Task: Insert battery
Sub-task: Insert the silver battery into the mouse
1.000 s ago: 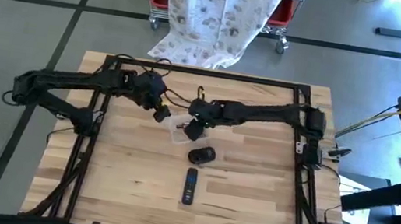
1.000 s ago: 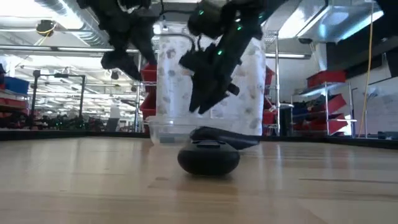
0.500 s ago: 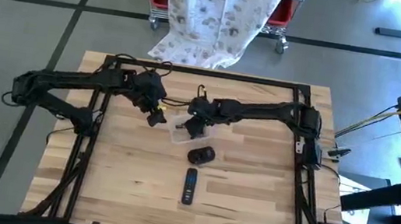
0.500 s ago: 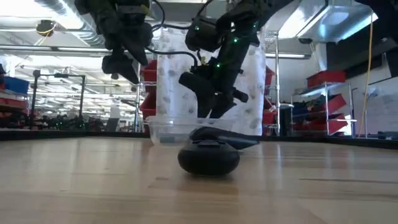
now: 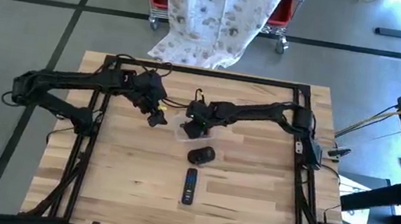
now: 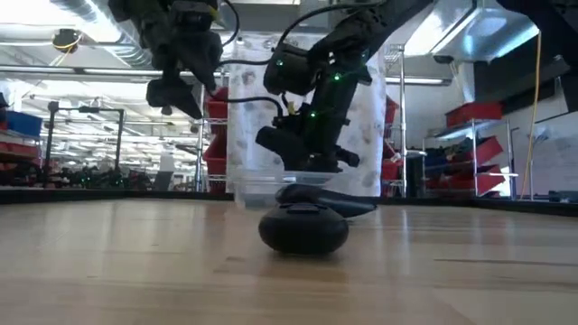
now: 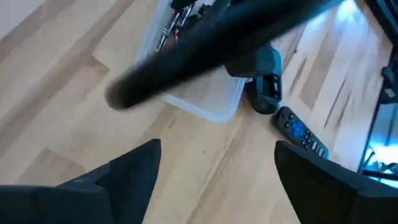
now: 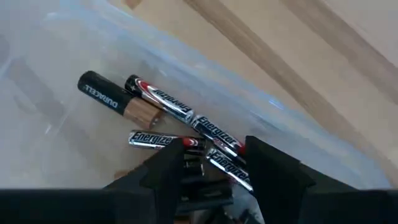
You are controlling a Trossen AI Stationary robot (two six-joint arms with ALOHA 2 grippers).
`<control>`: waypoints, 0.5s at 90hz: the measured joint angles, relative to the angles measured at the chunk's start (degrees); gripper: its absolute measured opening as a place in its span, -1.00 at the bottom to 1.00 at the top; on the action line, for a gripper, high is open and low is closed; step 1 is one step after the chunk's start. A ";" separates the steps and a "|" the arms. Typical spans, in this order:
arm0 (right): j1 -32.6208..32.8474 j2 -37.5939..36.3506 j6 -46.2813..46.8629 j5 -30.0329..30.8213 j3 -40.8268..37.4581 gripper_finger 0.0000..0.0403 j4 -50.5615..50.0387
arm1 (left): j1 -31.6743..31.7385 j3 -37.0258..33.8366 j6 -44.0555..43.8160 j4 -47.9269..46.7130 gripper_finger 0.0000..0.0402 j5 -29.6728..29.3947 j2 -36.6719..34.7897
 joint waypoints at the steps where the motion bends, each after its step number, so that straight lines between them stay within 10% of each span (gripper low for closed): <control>1: 0.00 0.00 0.19 0.04 0.00 -0.23 0.00 | 0.00 0.00 -0.12 0.01 0.48 0.01 0.00; 45: 0.00 0.20 -6.64 -12.69 3.33 -0.23 2.79 | 0.27 0.00 -3.54 4.60 0.48 2.70 0.00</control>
